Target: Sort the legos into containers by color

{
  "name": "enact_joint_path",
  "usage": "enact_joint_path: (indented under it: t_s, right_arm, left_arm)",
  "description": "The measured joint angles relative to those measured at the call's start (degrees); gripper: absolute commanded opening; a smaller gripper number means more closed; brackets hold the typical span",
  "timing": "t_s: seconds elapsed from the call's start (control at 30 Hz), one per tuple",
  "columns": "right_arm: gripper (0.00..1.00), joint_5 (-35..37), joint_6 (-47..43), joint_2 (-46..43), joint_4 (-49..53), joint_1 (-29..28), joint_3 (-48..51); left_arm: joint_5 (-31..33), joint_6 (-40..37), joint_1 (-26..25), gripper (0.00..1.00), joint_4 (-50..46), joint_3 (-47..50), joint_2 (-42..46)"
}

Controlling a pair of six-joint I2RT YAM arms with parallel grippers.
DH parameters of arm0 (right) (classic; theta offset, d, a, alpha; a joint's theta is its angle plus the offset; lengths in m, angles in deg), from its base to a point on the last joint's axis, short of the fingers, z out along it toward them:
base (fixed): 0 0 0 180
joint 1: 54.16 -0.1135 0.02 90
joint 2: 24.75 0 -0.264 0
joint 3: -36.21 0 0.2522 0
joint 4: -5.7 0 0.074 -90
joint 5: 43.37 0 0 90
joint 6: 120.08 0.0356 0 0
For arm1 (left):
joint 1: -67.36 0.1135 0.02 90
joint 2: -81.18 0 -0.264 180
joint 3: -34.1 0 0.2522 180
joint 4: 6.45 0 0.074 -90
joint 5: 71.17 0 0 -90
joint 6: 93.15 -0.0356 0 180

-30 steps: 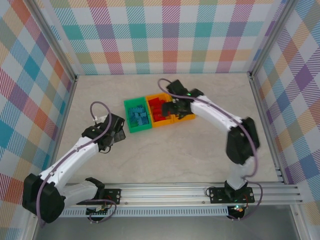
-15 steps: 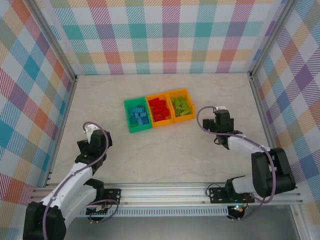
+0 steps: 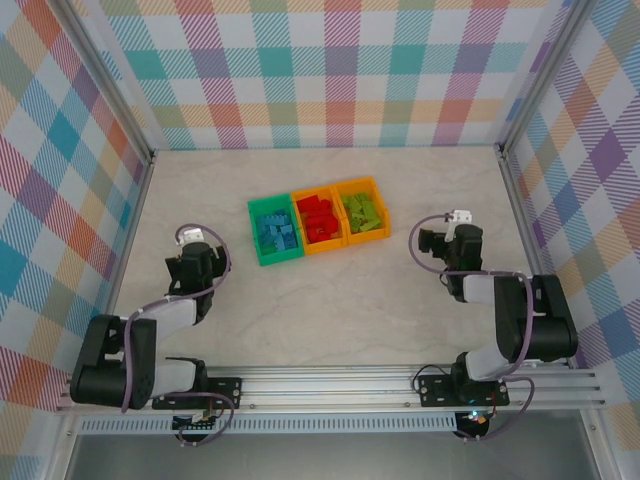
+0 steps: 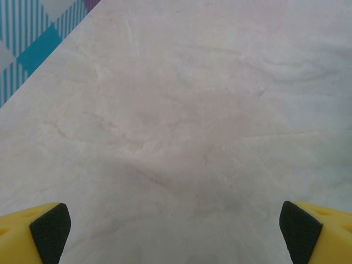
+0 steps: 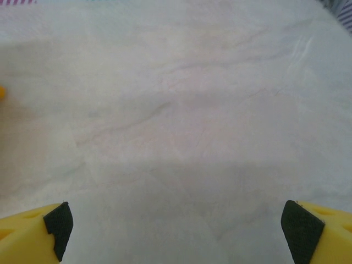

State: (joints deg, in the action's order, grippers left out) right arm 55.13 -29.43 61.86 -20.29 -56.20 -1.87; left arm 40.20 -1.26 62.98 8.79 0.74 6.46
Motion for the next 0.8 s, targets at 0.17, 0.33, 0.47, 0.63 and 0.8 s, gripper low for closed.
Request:
enact_joint_path:
  t_s: [0.17, 0.33, 0.47, 0.63, 0.8]
  right_arm:
    - [1.0, -2.03, 0.0, 0.74, -2.47, 0.11, 1.07]
    - [1.0, -2.78, 0.02, 0.74, -4.35, 0.11, 1.07]
    - [1.0, -3.04, 0.0, 0.74, -4.39, 0.11, 1.07]
    - [1.0, -3.23, 0.0, 0.74, -4.42, 0.11, 1.07]
    - [1.0, -3.69, -0.02, 0.74, -4.42, 0.11, 1.07]
  left_arm:
    - [-7.72, -0.04, 0.85, 1.0, 7.48, -2.03, -6.34]
    - [-11.52, -0.26, 0.85, 1.0, 14.73, -2.38, -13.99]
    - [-12.81, -0.26, 0.83, 1.0, 15.41, -2.38, -14.82]
    - [-13.27, -0.26, 0.83, 1.0, 16.85, -2.43, -14.82]
    - [-13.4, -0.26, 0.83, 1.0, 16.9, -2.43, -14.82]
